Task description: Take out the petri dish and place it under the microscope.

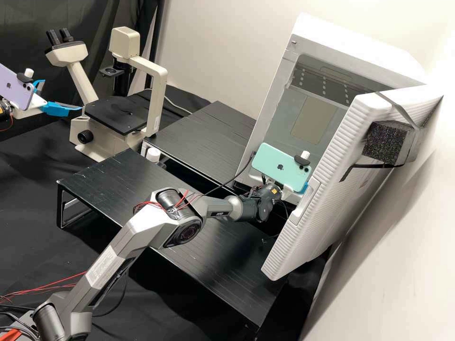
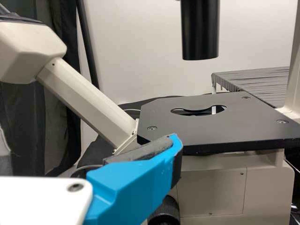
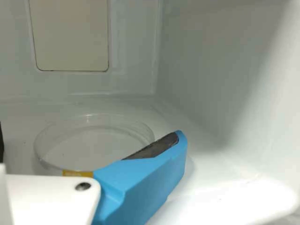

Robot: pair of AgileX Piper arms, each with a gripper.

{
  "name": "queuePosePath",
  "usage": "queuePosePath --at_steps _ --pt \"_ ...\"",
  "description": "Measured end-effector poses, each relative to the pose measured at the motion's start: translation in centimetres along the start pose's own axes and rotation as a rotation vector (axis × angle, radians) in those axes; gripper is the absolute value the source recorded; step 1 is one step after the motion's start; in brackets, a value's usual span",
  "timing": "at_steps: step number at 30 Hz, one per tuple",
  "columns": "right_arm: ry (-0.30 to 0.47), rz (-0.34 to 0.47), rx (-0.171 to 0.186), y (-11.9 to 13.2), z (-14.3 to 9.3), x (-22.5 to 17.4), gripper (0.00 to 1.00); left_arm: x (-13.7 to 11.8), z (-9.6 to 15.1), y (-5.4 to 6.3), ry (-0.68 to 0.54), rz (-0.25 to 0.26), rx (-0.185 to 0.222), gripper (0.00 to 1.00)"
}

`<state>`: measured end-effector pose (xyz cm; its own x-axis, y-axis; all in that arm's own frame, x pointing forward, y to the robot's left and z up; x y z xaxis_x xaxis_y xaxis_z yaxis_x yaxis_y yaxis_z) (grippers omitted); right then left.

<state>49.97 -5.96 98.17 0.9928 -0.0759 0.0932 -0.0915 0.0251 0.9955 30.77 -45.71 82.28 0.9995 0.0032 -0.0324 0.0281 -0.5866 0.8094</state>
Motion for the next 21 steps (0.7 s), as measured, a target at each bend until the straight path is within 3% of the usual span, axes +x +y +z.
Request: queuePosePath --at_steps 9,10,21 --pt "-0.002 -0.005 0.005 -0.28 0.24 0.1 1.0 0.0 0.0 0.0 0.0 0.0 0.0 1.0" --pt "-0.002 -0.005 0.005 -0.28 0.24 0.1 0.0 0.0 0.0 0.0 0.0 0.0 0.0 1.0" --pt "-0.002 -0.005 0.005 -0.28 0.24 0.1 0.0 0.0 0.0 0.0 0.0 0.0 0.0 1.0"
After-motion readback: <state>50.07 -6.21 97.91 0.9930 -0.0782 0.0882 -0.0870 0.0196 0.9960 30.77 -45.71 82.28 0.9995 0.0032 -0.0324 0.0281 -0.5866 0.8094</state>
